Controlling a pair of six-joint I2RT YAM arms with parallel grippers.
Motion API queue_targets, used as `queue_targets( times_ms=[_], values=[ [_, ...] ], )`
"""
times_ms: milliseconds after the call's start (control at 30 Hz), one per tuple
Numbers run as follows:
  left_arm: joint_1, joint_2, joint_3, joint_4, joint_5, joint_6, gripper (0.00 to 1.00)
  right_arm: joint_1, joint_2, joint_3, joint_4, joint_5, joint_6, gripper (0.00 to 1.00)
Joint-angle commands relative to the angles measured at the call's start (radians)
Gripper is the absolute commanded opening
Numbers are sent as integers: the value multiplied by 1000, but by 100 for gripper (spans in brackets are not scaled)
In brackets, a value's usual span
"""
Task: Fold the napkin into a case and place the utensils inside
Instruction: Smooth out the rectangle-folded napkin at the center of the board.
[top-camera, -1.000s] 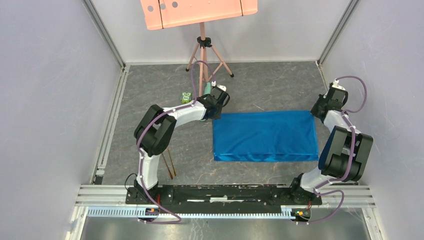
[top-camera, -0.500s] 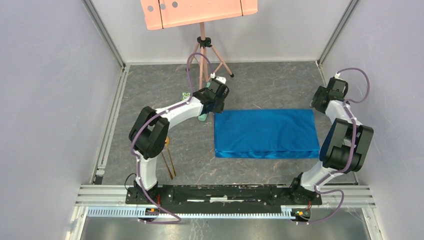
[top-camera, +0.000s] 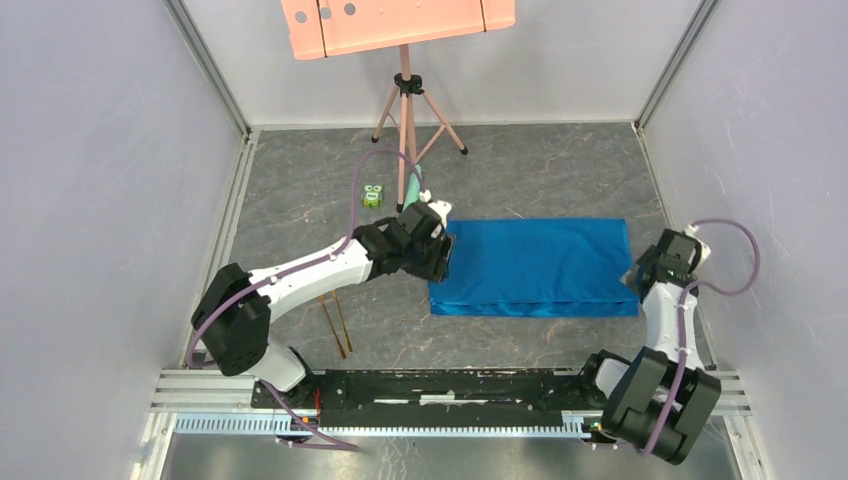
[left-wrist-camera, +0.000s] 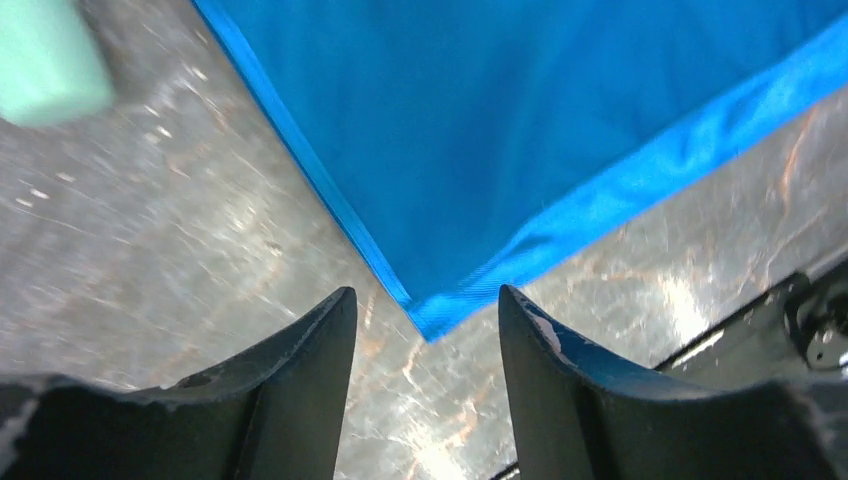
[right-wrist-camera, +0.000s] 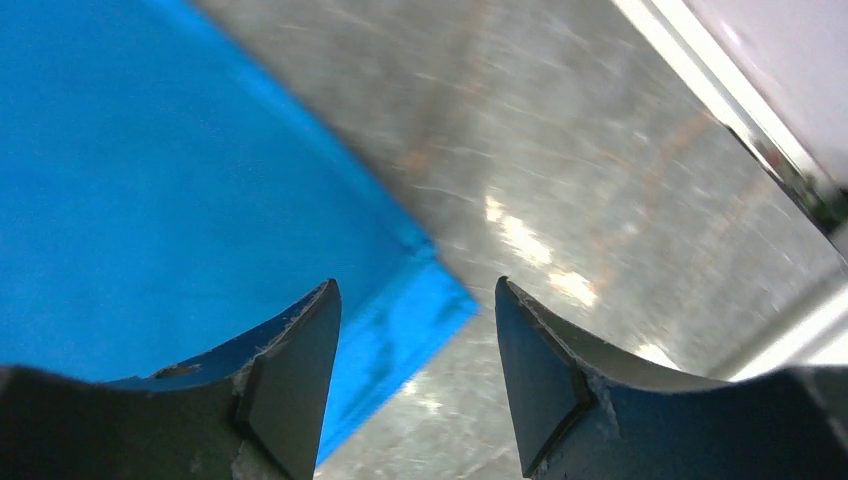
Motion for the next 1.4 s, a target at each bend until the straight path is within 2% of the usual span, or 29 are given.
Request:
queue_targets(
  times_ms=[0, 133, 233, 433, 567, 867, 1067, 1200, 1267, 1367],
  values=[
    [-47, -67, -90, 0, 46, -89, 59, -102, -61, -67, 25, 17, 22, 63],
    [-79, -82, -98, -15, 15, -108, 53, -117, -8, -70, 90, -1, 14, 53],
    [-104, -97, -97, -16, -10, -107, 52, -117, 47, -47, 109, -36, -16, 47],
    [-118, -83, -86, -16, -20, -97, 51, -116, 13, -102, 203, -68, -31, 43],
    [-123, -74, -74, -16, -20, -92, 50, -116, 58, -96, 204, -69, -25, 30],
    [-124, -93, -76, -18, -34, -79, 50, -116, 83, -152, 229, -63, -18, 34],
    [-124, -79, -71, -17, -35, -72, 50, -116, 112, -162, 249, -65, -18, 32],
    [-124, -58, -74, -19, -35, -47, 52, -116, 99, -155, 248, -62, -18, 22],
    [-124, -48, -74, -21, -34, -30, 55, -116, 89, -149, 241, -63, -17, 13],
    [-124, -35, -67, -25, -38, 4, 58, -115, 74, -133, 220, -67, -20, 8]
  ],
)
